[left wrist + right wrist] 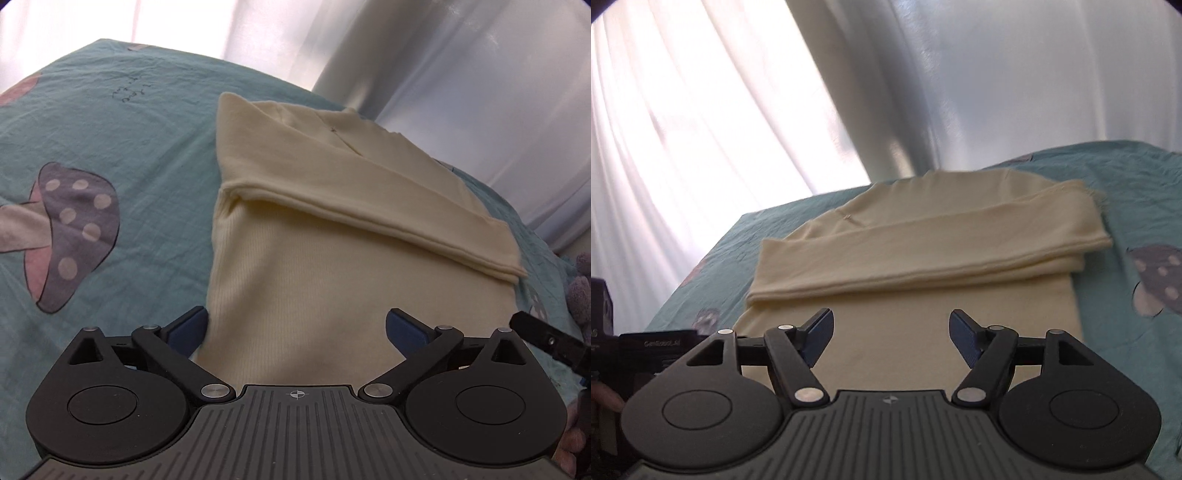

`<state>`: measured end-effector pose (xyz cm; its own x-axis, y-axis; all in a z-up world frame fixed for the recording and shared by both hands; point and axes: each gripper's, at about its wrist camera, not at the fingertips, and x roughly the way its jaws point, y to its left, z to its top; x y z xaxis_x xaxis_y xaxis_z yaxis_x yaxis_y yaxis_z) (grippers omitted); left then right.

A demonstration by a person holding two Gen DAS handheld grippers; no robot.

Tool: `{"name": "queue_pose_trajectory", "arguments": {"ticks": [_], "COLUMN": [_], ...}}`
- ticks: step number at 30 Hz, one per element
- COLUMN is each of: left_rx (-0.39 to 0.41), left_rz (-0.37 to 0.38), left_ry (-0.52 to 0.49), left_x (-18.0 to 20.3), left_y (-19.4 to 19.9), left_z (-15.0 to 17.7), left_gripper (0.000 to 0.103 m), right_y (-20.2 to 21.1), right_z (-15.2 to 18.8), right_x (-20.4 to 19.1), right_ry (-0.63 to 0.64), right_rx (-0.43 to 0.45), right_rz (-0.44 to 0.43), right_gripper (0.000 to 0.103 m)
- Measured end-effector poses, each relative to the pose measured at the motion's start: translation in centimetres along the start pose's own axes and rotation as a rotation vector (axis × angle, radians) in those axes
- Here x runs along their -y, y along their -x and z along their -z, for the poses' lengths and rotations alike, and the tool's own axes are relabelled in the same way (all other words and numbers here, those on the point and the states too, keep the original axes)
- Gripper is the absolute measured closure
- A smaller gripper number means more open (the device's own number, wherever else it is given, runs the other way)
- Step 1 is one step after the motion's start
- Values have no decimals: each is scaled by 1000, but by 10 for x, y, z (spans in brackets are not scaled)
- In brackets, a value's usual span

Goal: Fold small clothes
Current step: 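Move both grippers to the hem of the sweater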

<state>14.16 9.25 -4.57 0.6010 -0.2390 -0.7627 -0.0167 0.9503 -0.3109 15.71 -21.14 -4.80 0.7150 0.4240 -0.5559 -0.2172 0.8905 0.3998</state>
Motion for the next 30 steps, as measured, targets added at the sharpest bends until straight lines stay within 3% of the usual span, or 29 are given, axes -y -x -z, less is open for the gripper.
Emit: {"name": "queue_pose_trajectory", "arguments": {"ticks": [4,11,13,19,24,30], "left_rx": [-32,-174,-200,-279,-332,-362], "left_rz": [13,83,84,67,53,-18], "left_ry": [-75,-103,-118,-137,-129,-116], "left_x": [5,-11,-13,-22,-27,-38], "left_y": [18,50,56,70,81,90], "left_z": [19,56,63,72,77,81], "left_gripper": [0,1,15,41,49,50], "right_y": [14,76,93,130,140,141], "right_z": [25,72,80,92,96,104], "right_x": [-14,0,12,42,60,66], "right_ry": [30,4,-45,-161,-238,-258], "right_rx": [-97,-213,-221,-216,-246,-292], "right_rz": [5,143,167,206,188,168], "right_gripper": [33,36,41,47,49,54]}}
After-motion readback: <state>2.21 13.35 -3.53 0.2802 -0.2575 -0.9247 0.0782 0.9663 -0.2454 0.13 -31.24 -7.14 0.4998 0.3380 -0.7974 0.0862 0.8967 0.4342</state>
